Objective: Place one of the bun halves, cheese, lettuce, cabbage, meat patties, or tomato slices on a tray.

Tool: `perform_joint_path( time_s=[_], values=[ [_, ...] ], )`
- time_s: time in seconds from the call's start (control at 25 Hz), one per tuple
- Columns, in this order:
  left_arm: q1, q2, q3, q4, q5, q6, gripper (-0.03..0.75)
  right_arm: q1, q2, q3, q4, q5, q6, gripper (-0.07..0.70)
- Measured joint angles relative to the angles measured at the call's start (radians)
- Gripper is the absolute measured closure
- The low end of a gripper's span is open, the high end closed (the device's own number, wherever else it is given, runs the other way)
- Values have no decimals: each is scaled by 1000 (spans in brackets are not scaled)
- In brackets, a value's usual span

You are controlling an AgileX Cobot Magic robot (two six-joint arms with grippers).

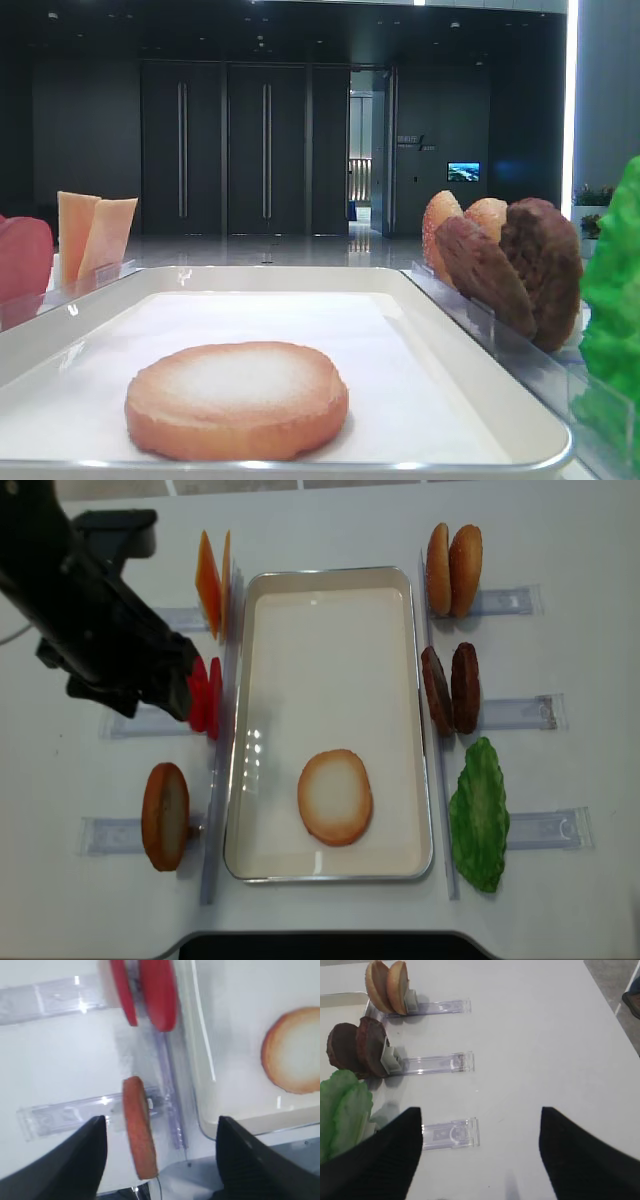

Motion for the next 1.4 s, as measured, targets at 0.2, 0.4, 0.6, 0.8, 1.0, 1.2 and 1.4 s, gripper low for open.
perform_joint_path(
  time_s=[0.2,0.4,0.6,0.8,1.0,1.2,1.4],
  values=[
    [152,-73,0,24,5,97,199,0,0,0,0,0,0,160],
    [254,-113,0,42,9,165,199,0,0,0,0,0,0,160],
    [261,-202,30,47,10,172,199,0,0,0,0,0,0,160],
    [261,-413,100,42,22,173,199,0,0,0,1,0,0,160],
    [261,-667,181,0,30,173,199,0,0,0,1,0,0,160],
    [261,-906,284,-36,36,175,199,0,0,0,1,0,0,160],
    [261,-1100,388,-8,47,192,199,0,0,0,1,0,0,160]
  ],
)
